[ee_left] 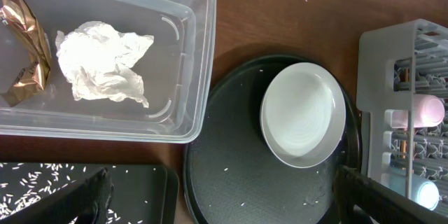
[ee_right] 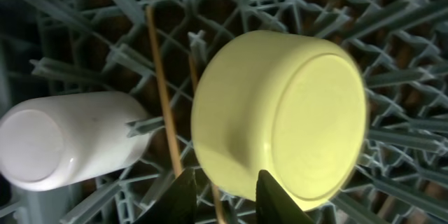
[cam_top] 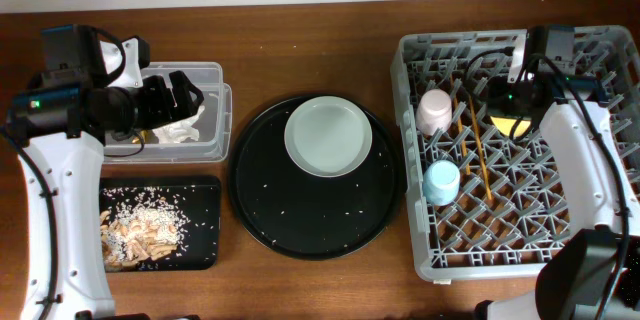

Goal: Sort waste into correct bins and load items into the dishwasher rack
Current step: 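Grasp the rim of the white plate with the right gripper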

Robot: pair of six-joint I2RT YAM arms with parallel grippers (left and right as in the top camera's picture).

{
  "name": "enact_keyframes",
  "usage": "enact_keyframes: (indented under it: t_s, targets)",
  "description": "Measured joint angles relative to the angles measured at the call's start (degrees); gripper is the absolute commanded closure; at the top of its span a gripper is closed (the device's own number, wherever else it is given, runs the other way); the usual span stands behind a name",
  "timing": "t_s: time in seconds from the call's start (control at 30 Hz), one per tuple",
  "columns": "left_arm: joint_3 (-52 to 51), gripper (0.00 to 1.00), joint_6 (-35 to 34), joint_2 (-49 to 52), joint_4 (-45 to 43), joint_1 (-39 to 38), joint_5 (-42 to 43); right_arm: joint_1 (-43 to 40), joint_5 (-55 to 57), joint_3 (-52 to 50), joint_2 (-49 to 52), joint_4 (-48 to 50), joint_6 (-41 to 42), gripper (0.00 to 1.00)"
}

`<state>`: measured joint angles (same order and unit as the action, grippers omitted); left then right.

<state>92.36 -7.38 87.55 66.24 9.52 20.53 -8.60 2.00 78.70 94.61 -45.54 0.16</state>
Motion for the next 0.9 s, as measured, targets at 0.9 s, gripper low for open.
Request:
enact_keyframes:
  t_s: [0.9]
  targets:
    - [0.0,0.00,0.0,0.0,0.0,0.0,0.0,35.0,0.3,0.0,14.5,3.3,17.7,0.60]
